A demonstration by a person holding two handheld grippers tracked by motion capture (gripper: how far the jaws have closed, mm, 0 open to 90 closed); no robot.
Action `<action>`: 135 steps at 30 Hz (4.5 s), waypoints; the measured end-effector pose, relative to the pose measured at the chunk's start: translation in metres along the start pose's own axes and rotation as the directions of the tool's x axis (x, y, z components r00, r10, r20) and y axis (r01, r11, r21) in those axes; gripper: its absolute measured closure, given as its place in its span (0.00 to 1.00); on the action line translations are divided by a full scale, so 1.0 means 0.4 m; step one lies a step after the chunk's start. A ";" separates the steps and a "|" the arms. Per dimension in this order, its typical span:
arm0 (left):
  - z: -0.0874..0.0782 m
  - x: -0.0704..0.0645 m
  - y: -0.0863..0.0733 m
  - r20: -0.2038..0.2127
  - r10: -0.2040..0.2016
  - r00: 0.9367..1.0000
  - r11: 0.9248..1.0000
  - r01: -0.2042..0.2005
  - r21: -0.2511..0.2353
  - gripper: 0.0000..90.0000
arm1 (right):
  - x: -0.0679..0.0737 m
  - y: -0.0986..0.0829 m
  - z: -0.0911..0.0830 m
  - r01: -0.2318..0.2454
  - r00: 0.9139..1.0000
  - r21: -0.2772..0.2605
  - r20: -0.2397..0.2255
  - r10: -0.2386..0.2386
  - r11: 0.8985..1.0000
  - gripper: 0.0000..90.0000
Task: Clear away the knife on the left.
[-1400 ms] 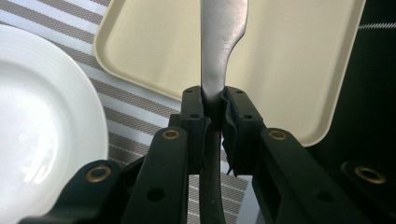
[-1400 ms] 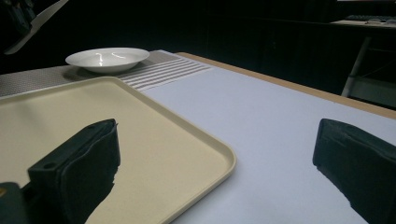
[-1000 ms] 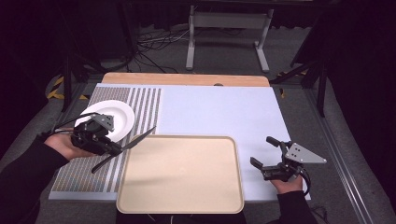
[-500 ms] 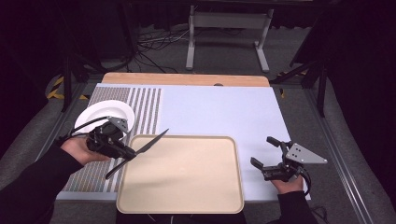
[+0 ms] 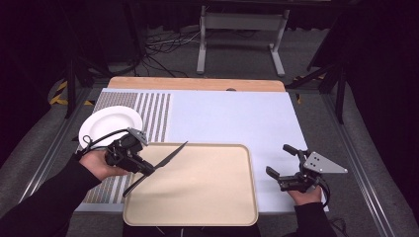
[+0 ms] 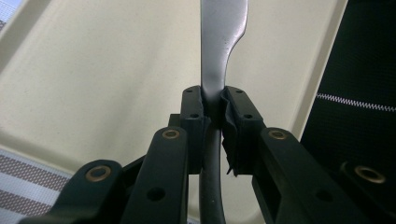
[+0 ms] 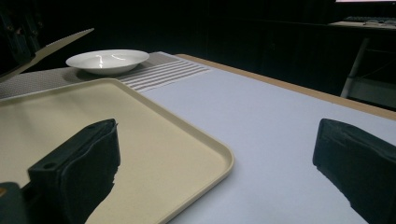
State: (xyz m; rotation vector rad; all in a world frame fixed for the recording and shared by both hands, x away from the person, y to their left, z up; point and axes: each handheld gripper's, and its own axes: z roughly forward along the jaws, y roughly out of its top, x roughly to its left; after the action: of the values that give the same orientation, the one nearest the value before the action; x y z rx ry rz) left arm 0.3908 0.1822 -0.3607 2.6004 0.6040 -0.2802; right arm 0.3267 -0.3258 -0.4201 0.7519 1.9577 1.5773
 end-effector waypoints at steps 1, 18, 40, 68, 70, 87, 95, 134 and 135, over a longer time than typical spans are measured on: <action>0.008 0.001 0.000 -0.004 -0.013 1.000 1.000 0.013 -0.003 0.89 | 0.000 0.000 0.001 0.002 1.000 -0.002 -0.002 -0.002 1.000 0.02; 0.087 0.010 -0.013 0.036 -0.108 0.993 0.994 0.108 0.005 0.89 | -0.001 -0.001 0.000 -0.005 1.000 0.003 -0.004 0.005 1.000 0.02; 0.151 0.021 -0.029 0.041 -0.183 0.982 0.983 0.181 0.041 0.88 | -0.001 -0.001 0.000 -0.015 1.000 0.000 -0.008 0.015 1.000 0.02; 0.157 0.020 -0.020 0.047 -0.089 0.995 0.996 0.090 -0.010 0.63 | -0.002 -0.001 0.001 -0.011 1.000 -0.001 -0.013 0.011 1.000 0.02; 0.153 0.014 -0.013 0.035 -0.065 0.997 0.997 0.066 -0.046 0.55 | -0.001 -0.001 0.000 -0.013 1.000 -0.001 -0.012 0.013 1.000 0.02; 0.167 -0.026 0.072 -0.079 0.177 0.981 0.974 -0.186 -0.130 0.75 | -0.003 -0.002 -0.001 -0.016 1.000 0.000 -0.009 0.016 1.000 0.02; 0.202 -0.036 0.102 -0.074 0.192 0.979 0.975 -0.198 -0.102 1.00 | -0.004 -0.003 -0.002 -0.016 1.000 -0.003 -0.007 0.016 1.000 0.02; 0.259 -0.008 0.109 -0.137 0.165 0.977 0.985 -0.170 -0.029 1.00 | -0.006 -0.005 -0.001 -0.013 1.000 0.002 -0.008 0.013 1.000 0.02; 0.258 -0.006 0.109 -0.135 0.161 0.978 0.986 -0.166 -0.029 1.00 | -0.006 -0.005 -0.001 -0.012 1.000 0.002 -0.008 0.012 1.000 0.02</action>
State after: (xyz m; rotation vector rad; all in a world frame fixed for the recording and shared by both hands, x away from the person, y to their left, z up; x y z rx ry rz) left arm 0.3993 0.0978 -0.4338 2.6257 0.4309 -0.0427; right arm 0.3278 -0.3281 -0.4217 0.7610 1.9647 1.5880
